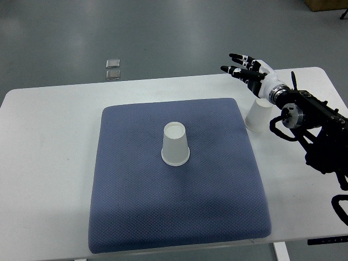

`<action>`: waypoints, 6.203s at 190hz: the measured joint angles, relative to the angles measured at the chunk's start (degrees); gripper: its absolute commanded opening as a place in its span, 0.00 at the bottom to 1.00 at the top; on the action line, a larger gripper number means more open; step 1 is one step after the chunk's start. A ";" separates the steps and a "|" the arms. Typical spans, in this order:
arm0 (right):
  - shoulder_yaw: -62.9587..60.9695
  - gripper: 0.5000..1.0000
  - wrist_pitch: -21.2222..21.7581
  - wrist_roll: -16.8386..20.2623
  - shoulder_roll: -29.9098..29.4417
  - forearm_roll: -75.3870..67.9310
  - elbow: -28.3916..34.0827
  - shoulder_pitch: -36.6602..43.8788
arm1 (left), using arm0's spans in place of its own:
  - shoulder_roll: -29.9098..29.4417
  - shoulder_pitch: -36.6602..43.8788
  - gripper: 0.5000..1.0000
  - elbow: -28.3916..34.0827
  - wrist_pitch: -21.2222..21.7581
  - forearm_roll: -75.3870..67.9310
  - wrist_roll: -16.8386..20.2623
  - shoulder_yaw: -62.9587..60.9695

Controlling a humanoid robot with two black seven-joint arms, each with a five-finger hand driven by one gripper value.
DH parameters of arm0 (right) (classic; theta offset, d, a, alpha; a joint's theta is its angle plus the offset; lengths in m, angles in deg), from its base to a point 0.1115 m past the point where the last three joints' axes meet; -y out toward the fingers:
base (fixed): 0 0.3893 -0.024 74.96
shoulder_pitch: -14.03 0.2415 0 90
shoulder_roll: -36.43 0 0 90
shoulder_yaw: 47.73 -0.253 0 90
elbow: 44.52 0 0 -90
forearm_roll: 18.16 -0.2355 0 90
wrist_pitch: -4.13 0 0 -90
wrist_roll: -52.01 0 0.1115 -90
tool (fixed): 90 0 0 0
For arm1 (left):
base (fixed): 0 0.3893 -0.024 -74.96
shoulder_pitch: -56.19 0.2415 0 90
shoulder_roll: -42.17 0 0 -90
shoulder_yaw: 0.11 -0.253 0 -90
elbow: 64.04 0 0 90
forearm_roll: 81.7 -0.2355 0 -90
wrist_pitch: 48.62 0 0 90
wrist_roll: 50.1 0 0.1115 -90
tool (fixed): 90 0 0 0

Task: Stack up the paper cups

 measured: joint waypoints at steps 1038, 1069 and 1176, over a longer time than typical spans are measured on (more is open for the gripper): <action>22.80 0.00 25.74 -6.83 23.74 54.61 32.98 23.00 | 0.00 -0.01 1.00 0.05 0.00 0.00 0.00 0.31; 23.35 0.00 27.36 -6.52 21.19 54.67 33.98 23.07 | 0.00 0.00 1.00 0.05 0.00 0.00 0.00 0.31; 24.62 0.00 27.40 -5.03 17.54 59.66 34.10 20.49 | 0.00 0.02 1.00 0.05 0.00 0.00 0.00 0.31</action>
